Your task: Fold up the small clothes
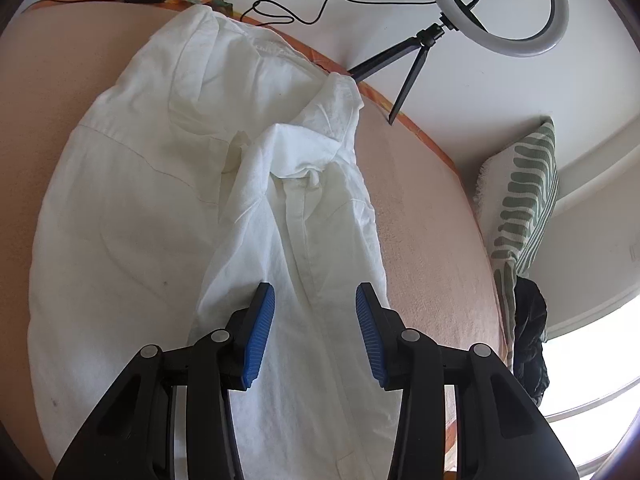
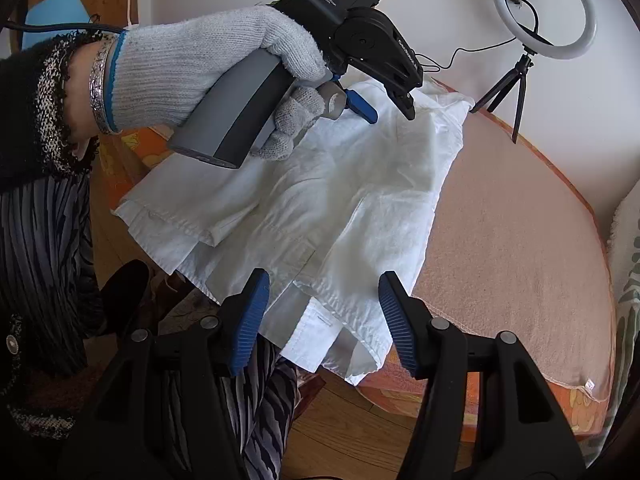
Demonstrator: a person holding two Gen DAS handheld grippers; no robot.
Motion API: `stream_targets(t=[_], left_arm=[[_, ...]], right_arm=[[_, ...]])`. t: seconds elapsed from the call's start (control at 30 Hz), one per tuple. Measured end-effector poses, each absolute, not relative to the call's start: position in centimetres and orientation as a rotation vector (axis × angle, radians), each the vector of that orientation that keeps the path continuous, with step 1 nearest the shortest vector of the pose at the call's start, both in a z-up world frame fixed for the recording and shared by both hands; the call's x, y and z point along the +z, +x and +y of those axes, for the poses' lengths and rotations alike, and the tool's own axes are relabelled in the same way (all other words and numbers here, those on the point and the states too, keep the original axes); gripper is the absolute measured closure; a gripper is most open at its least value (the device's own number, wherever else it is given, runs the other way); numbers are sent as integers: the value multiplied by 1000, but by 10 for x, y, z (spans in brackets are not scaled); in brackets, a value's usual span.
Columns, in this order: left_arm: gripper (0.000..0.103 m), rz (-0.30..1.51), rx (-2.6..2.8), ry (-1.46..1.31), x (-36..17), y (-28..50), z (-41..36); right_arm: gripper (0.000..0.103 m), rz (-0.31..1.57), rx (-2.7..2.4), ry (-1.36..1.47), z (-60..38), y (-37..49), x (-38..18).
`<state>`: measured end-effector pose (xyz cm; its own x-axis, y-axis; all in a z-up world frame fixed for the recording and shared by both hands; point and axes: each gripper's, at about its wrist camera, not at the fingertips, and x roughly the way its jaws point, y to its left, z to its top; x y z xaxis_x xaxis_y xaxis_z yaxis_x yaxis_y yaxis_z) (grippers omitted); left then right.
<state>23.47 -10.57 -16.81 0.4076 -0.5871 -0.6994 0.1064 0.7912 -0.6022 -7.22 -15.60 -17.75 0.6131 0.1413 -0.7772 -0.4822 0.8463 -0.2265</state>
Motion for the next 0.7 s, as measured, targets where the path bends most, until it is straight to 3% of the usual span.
stream_targets(t=[0.13,0.3,0.57,0.7], left_arm=[[62,1063,-445,-496,-168,252,-115],[62,1063,-437,-518,-174,267,-117],[70,1016,-411,-564,-176,275,-115],[95,984,-399,-558,-172,277,-112]], right_arm=[[49,823,361,-465,-156,-73,-179],[90,839,364,-402,-167,-70,-172],[97,812,400,-233,-189,-69,-145],[97,790,439,-214,-185,-74,-135]])
